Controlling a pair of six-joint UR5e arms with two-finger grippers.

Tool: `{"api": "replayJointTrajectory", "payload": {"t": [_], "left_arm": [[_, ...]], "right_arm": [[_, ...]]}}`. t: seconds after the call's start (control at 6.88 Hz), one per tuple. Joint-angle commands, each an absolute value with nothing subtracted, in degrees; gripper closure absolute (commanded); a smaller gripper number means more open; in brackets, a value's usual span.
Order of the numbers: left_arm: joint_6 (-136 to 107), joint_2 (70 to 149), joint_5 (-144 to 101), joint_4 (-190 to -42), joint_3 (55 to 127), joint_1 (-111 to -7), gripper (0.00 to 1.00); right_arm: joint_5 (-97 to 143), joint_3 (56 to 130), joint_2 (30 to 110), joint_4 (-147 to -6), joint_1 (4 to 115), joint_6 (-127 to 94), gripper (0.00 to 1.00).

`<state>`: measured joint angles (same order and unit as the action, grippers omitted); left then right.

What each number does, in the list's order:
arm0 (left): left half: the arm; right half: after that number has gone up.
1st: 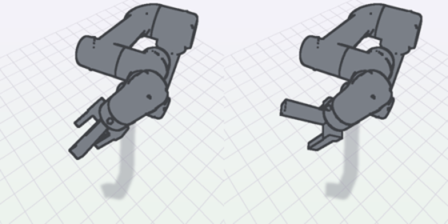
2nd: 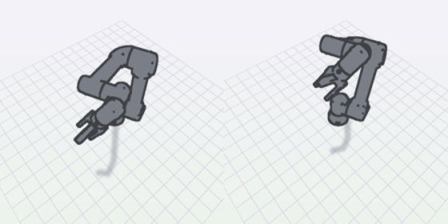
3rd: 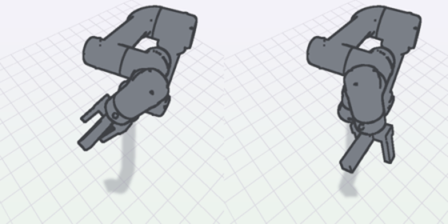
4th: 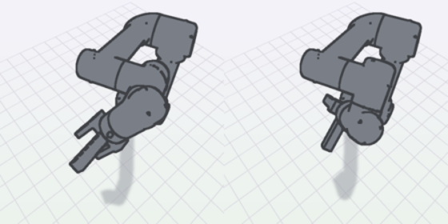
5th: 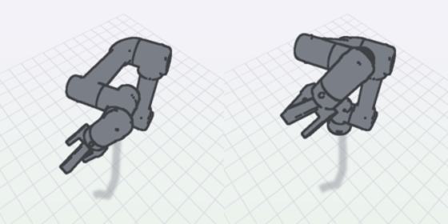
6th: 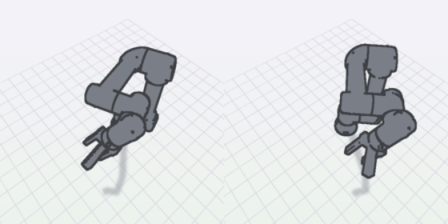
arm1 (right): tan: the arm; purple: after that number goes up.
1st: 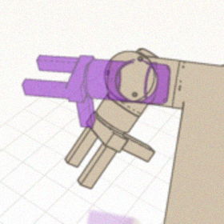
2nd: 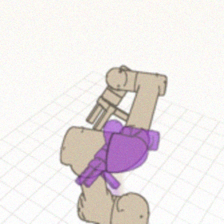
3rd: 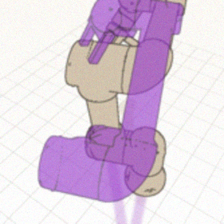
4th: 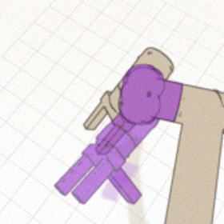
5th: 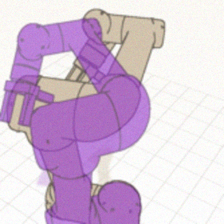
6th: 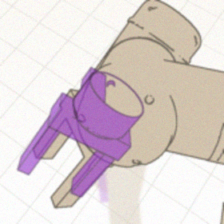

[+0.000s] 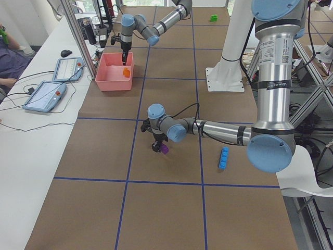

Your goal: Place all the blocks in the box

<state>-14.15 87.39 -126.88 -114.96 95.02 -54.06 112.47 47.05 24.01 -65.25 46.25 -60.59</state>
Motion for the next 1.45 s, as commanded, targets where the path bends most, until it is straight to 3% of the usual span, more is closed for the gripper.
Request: {"api": "replayJointTrajectory", "payload": {"t": [0.0, 0.29, 0.44, 0.87, 1.31], "left_arm": [[-14.15, 87.45, -125.17, -114.96, 95.01, -53.97, 0.56], [-14.06, 87.45, -125.16, -114.96, 94.92, -53.79, 0.78], [-14.06, 87.36, -125.16, -114.96, 95.36, -53.79, 1.0], [-14.67, 86.23, -128.39, -114.26, 100.52, -54.57, 1.0], [-26.56, 88.05, -137.19, -112.76, 106.41, -61.69, 1.0]], "right_arm": [[112.76, 46.93, 22.95, -65.3, 46.49, -60.73, 0.0], [114.68, 48.94, 22.24, -65.74, 48.68, -60.82, 0.0], [118.26, 49.83, 22.24, -66.35, 50.95, -60.65, 0.0], [126.1, 56.14, 22.76, -76.59, 57.9, -57.76, 0.0], [125.51, 69.14, 27.22, -96.46, 61.51, -41.29, 0.0]]}}
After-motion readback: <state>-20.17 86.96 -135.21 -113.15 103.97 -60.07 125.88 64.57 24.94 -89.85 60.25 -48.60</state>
